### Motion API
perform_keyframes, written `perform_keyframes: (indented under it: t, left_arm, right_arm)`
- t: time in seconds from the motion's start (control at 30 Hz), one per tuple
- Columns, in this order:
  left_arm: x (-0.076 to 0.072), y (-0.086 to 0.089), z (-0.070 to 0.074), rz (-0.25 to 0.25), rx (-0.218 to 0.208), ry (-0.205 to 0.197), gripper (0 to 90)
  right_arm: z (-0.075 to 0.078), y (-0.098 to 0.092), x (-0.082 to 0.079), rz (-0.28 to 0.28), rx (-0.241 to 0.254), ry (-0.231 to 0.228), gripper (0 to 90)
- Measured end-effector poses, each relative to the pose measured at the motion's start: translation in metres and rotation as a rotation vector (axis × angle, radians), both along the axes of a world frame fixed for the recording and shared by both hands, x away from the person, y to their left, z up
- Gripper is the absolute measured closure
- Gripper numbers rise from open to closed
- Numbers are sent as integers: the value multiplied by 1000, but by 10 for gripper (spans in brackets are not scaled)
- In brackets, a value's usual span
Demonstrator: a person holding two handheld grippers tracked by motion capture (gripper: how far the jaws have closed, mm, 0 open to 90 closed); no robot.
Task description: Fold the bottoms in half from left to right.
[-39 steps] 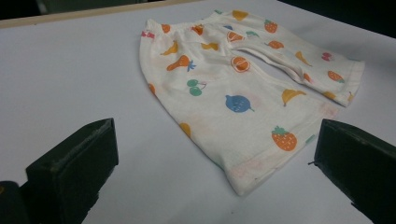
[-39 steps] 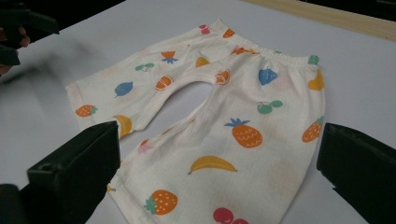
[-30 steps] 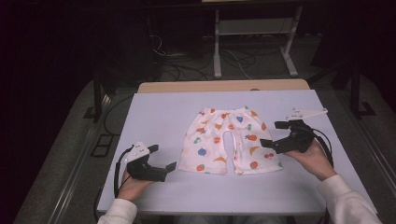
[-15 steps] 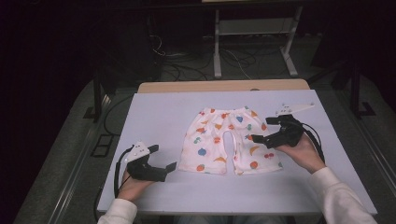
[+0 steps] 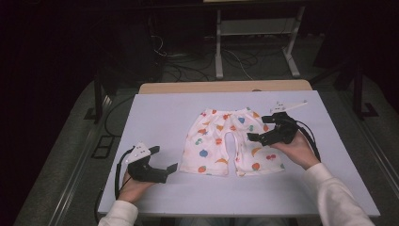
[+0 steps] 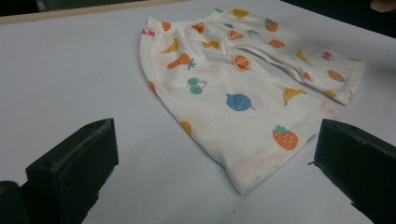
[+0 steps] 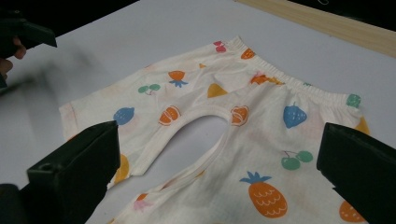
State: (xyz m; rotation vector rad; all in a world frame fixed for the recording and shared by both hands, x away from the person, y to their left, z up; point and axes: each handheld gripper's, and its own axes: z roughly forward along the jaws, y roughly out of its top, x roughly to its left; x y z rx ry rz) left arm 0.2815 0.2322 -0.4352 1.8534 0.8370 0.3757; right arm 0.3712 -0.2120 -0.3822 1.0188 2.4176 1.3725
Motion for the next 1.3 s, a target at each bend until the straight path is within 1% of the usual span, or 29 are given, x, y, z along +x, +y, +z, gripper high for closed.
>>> perform_keyframes:
  t: [0.3, 0.63, 0.9, 1.13, 1.2, 1.3]
  left_arm:
    - [0, -1, -1, -3, 2, 4, 0]
    - [1, 0, -1, -2, 2, 6, 0]
    - [1, -1, -1, -5, 1, 7, 0]
    - [1, -1, -1, -7, 1, 6, 0]
    - [1, -1, -1, -8, 1, 5, 0]
    - [1, -1, -1, -8, 1, 6, 0]
  right_arm:
    - [-2, 10, 11, 5, -4, 11, 0]
    - [0, 22, 20, 21, -6, 8, 0]
    - [-1, 36, 28, 33, -6, 15, 0]
    - [-4, 45, 32, 44, -8, 19, 0]
    - [-6, 49, 35, 49, -16, 25, 0]
    - [-9, 53, 37, 52, -16, 28, 0]
